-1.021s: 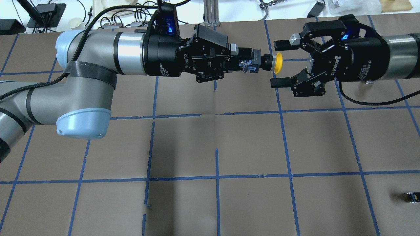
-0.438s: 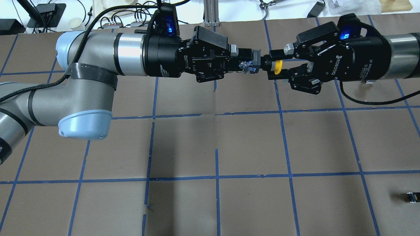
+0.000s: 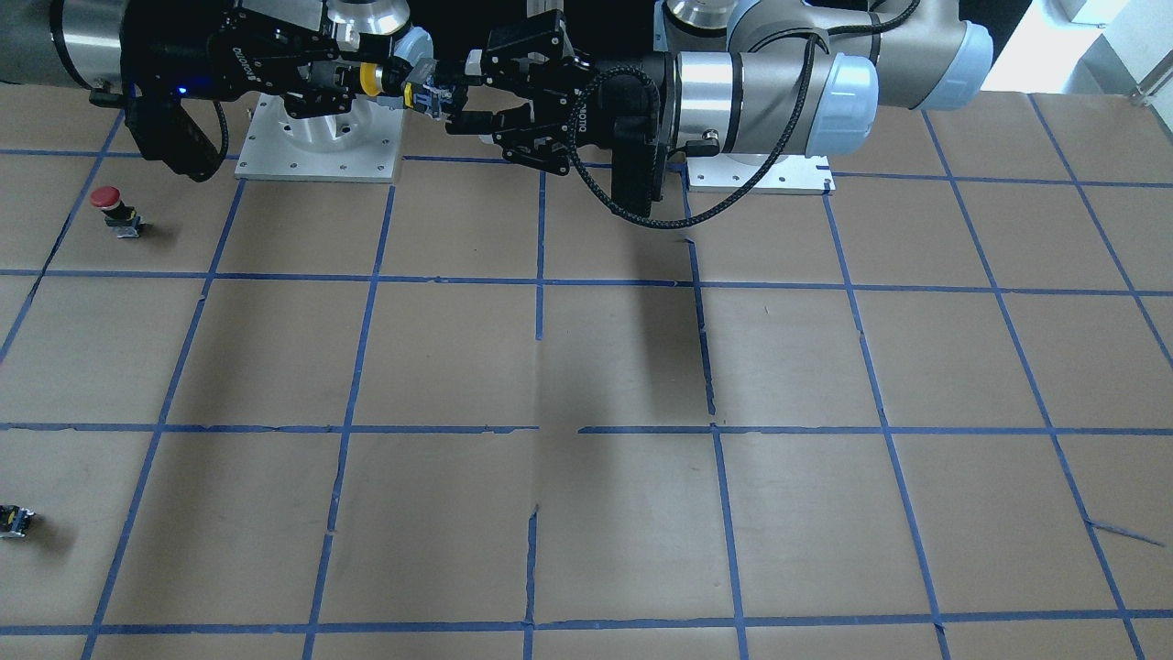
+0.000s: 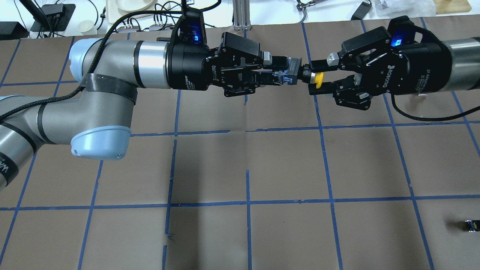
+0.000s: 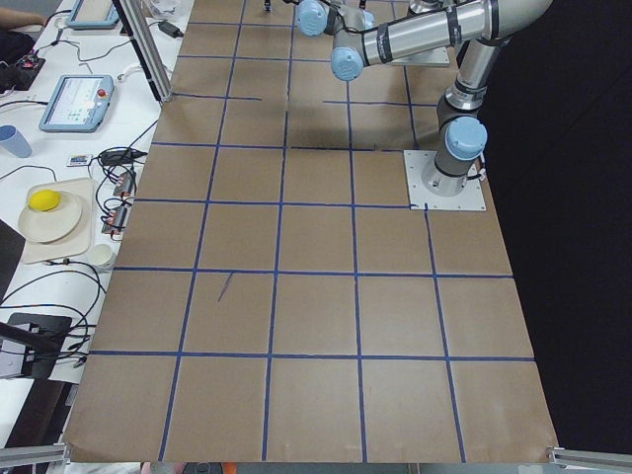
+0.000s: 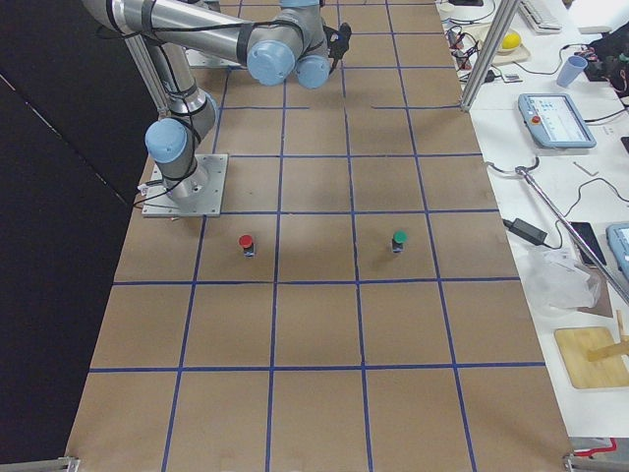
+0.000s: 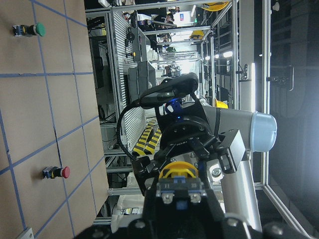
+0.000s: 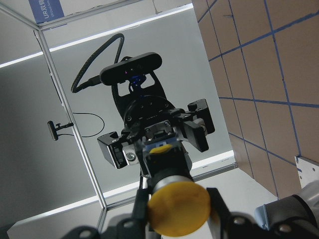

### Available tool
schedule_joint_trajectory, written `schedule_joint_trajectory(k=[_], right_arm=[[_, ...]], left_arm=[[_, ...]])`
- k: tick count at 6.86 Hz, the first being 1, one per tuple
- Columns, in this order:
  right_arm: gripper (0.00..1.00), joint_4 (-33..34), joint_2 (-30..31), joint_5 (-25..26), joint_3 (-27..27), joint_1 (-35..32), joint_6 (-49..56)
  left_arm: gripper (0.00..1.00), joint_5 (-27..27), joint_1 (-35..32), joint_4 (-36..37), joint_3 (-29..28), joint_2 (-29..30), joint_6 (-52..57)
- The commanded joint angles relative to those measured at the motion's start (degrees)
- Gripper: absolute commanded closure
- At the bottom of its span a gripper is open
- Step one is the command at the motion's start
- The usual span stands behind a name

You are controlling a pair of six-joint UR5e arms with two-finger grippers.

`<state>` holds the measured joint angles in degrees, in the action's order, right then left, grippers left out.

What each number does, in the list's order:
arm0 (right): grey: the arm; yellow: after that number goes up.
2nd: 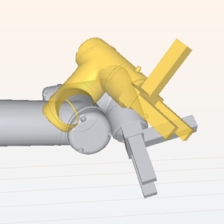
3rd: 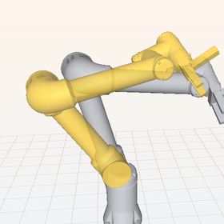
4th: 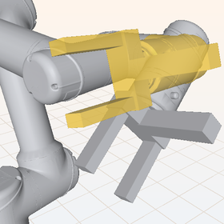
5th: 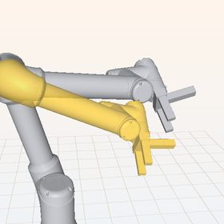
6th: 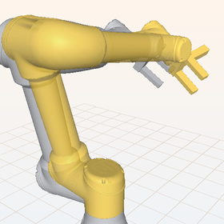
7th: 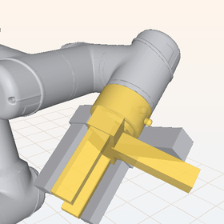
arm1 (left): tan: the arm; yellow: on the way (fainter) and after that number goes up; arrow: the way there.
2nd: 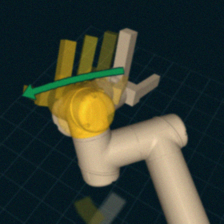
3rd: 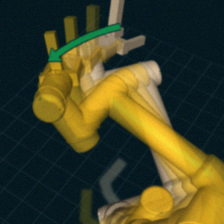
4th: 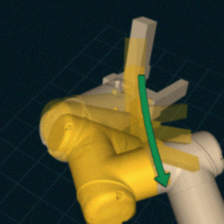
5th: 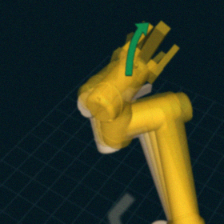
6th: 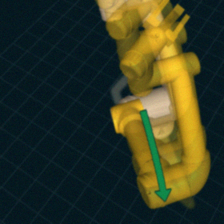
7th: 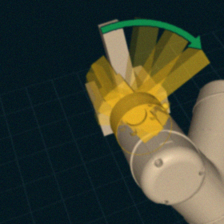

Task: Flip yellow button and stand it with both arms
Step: 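Close the right gripper on the yellow cap and open the left gripper, then carry the button toward the green button with the right gripper while the left gripper withdraws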

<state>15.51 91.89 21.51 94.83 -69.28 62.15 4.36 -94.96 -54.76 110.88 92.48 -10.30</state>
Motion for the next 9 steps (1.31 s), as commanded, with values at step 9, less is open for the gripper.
schedule_joint_trajectory(k=[9], right_arm=[[0.70,42.2,-0.2,54.3,-2.0,0.5,-27.7]], left_arm=[[0.00,25.4,12.3,-1.4,0.7,4.0,-0.1]])
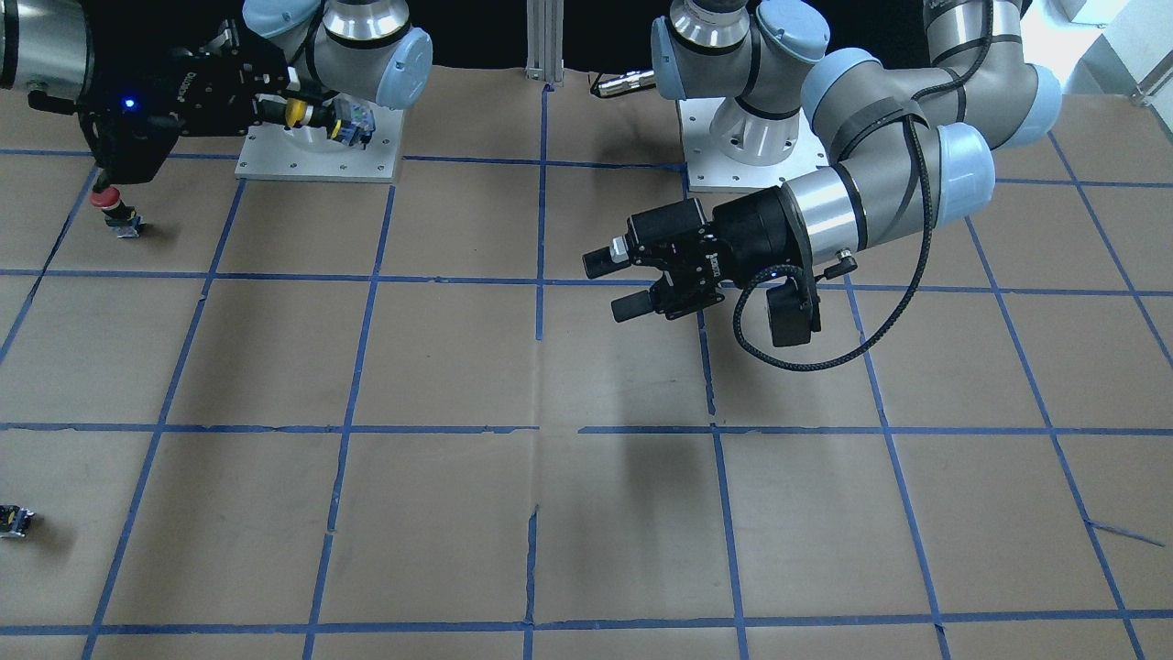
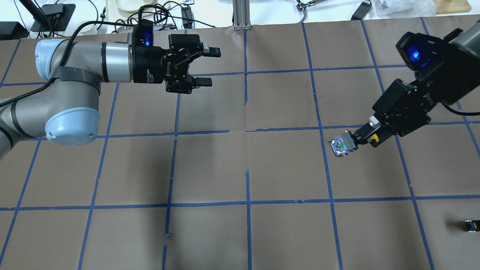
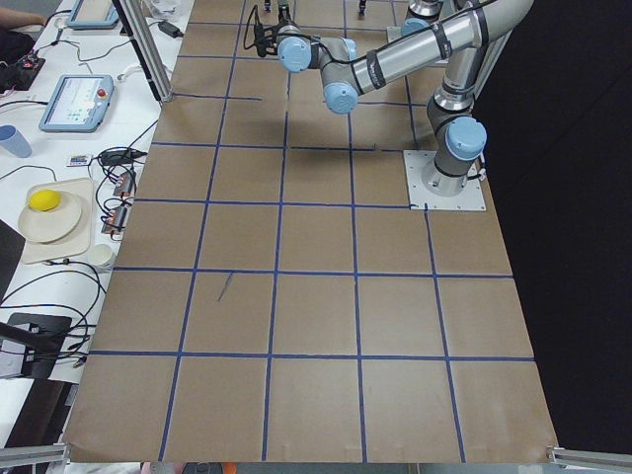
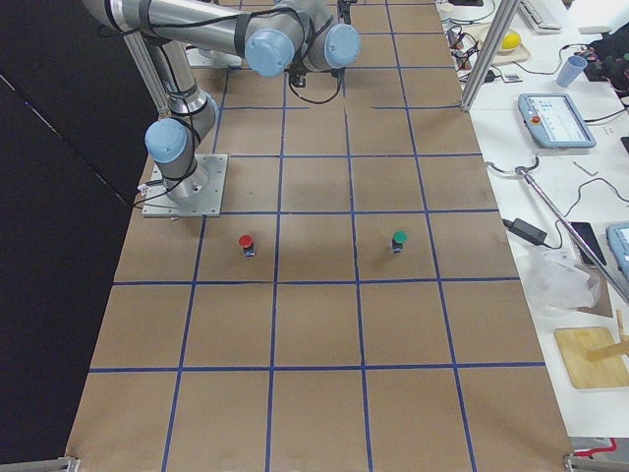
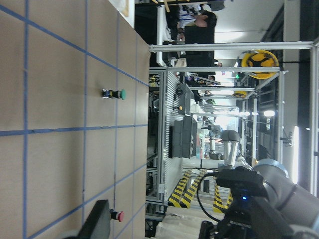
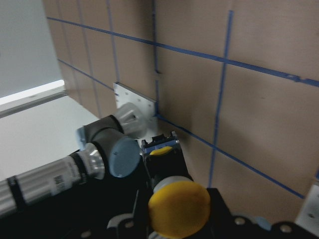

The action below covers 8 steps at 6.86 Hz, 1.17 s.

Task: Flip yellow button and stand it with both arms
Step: 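Carry the button toward the green button with the right gripper while the left gripper withdraws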

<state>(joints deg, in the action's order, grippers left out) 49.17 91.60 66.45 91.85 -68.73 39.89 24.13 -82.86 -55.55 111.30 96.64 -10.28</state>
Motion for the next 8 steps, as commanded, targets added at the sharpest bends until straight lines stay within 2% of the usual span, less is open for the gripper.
schedule_joint_trajectory(k=[1,2,4,5,6,8], right_arm=[[0.70,16.4,-0.5,17.9,2.4,0.0,-5.4],[0.70,26.6,-1.0,25.0,7.0,0.0,-4.4],[0.70,47.6,-0.8,36.9,17.6,0.3,11.6],[0.70,54.8,-1.0,37.4,19.7,2.0,20.9],[0.71,61.2,-2.0,39.5,20.8,4.3,31.5],[0.71,76.2,-6.9,38.8,23.6,11.6,52.3]], left_arm=[[0.00,12.7,0.2,-0.7,0.1,-0.2,-0.1],[0.00,20.2,0.2,-0.7,-0.6,-0.3,-0.2],[0.00,29.2,0.0,-1.7,-1.0,-1.0,-0.1],[0.00,36.9,-0.5,-1.8,-0.8,-1.1,0.3],[0.00,41.7,-0.7,-3.2,-1.5,-2.3,0.4],[0.00,53.0,-0.9,-12.4,-6.9,-1.4,1.0]])
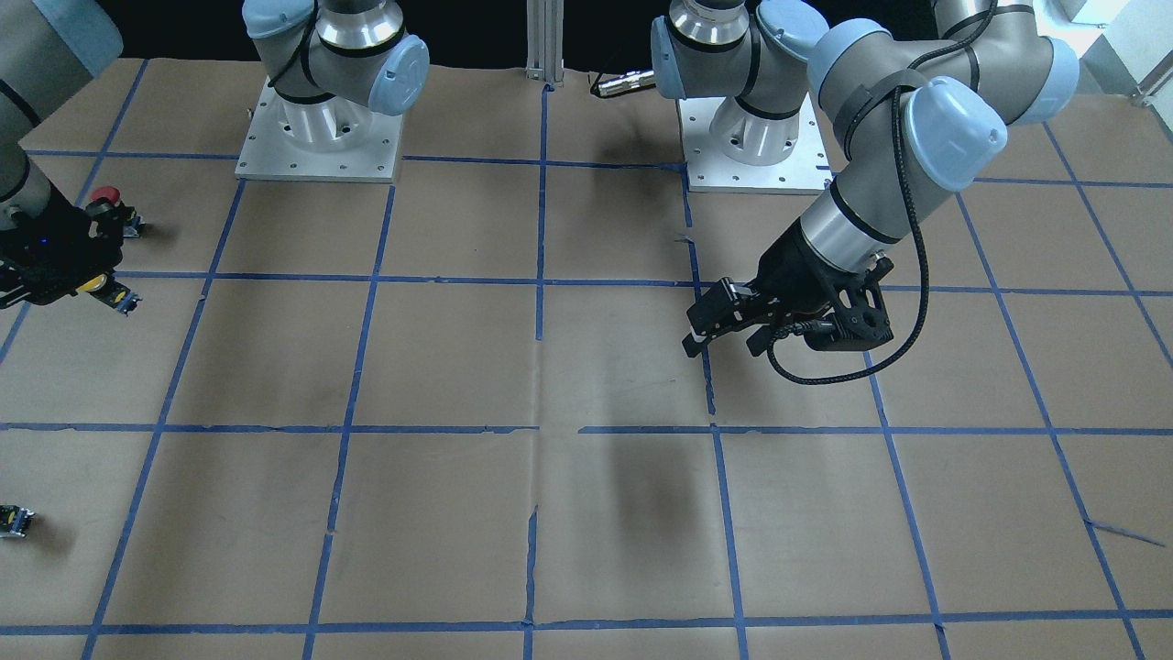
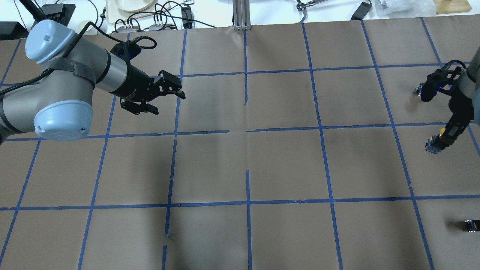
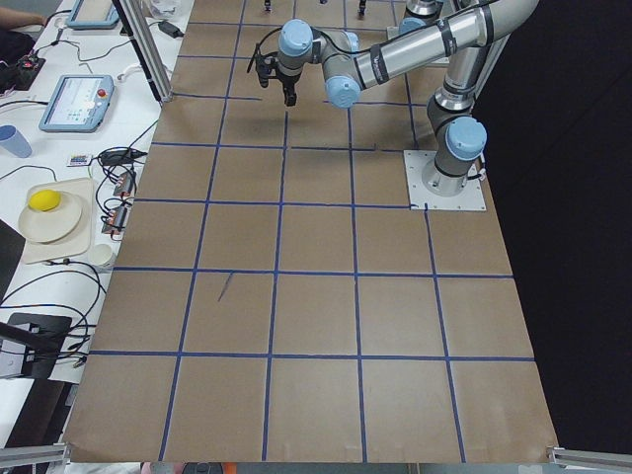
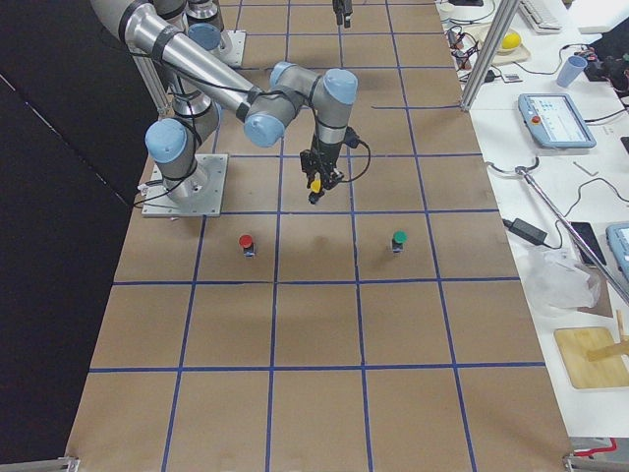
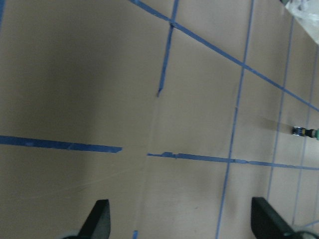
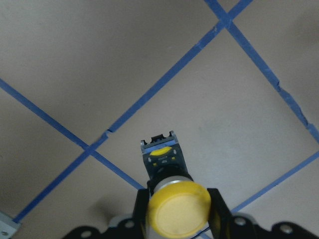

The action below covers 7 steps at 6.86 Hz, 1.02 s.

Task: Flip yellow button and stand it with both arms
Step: 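Carry the button toward the green button with the right gripper while the left gripper withdraws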

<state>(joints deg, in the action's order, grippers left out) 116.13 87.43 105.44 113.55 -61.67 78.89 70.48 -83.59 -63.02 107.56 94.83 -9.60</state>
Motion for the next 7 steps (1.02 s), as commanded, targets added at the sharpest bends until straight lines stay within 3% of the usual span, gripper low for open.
schedule_joint_trajectory(k=[1,2,3,4,7], right_arm=[[0.71,18.3,-3.2,-0.8,5.4,7.6,22.5],[0.72,27.3,-3.7,-0.9,8.2,8.1,27.4],[0.73,28.2,-4.5,-2.2,8.8,8.7,28.5],[0.73,28.0,-5.0,-6.6,9.0,11.2,32.3],[0.73,27.7,-5.1,-10.1,9.1,12.2,33.7]], left_arm=[[0.00,7.6,-0.2,-12.5,-8.6,0.1,0.4],[0.01,13.3,-0.8,-21.0,-14.0,-0.1,2.7],[0.01,15.0,-2.2,-28.4,-17.7,-1.5,4.6],[0.00,16.5,-3.2,-31.9,-20.4,-2.5,5.9],[0.01,17.7,-4.0,-33.6,-21.9,-3.9,10.1]])
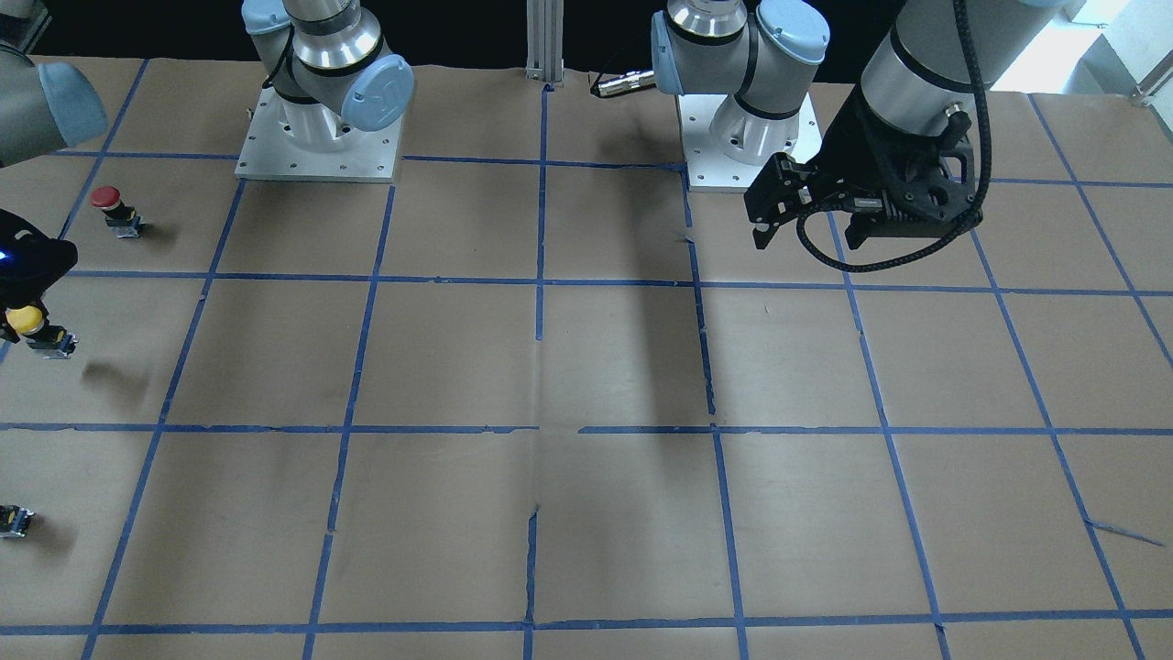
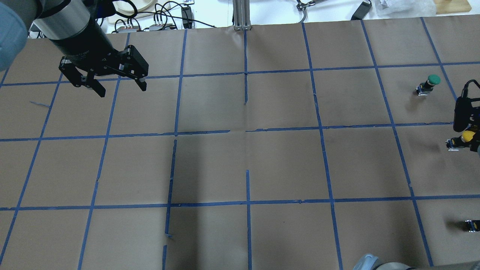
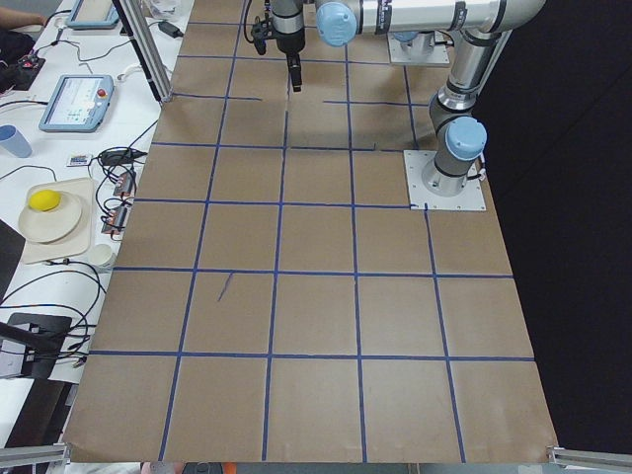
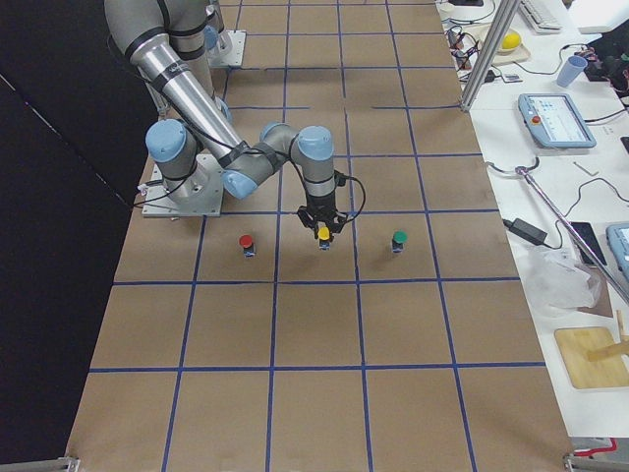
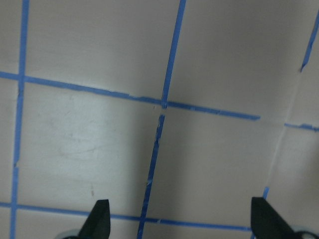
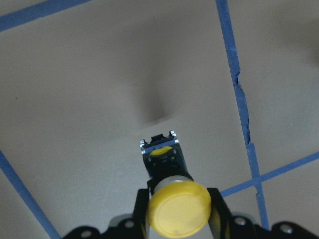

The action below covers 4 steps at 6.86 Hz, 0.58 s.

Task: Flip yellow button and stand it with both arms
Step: 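Lower the button upright onto the table and open the right gripper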

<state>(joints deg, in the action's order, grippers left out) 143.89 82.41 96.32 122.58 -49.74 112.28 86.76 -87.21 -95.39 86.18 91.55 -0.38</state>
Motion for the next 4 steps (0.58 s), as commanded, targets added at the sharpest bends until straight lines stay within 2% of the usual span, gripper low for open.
schedule_joint_trajectory(k=[1,4], right_arm=[[0.71,0.0,-0.1,-1.0,0.2,0.3,0.0],[0.71,-0.1,-0.9,-1.0,0.4,0.3,-0.2]], left_arm=[[0.00,4.2,-0.5,-1.2,-1.9,0.7,1.2],[0.00,3.9,-0.7,-1.6,-3.4,0.7,1.3]])
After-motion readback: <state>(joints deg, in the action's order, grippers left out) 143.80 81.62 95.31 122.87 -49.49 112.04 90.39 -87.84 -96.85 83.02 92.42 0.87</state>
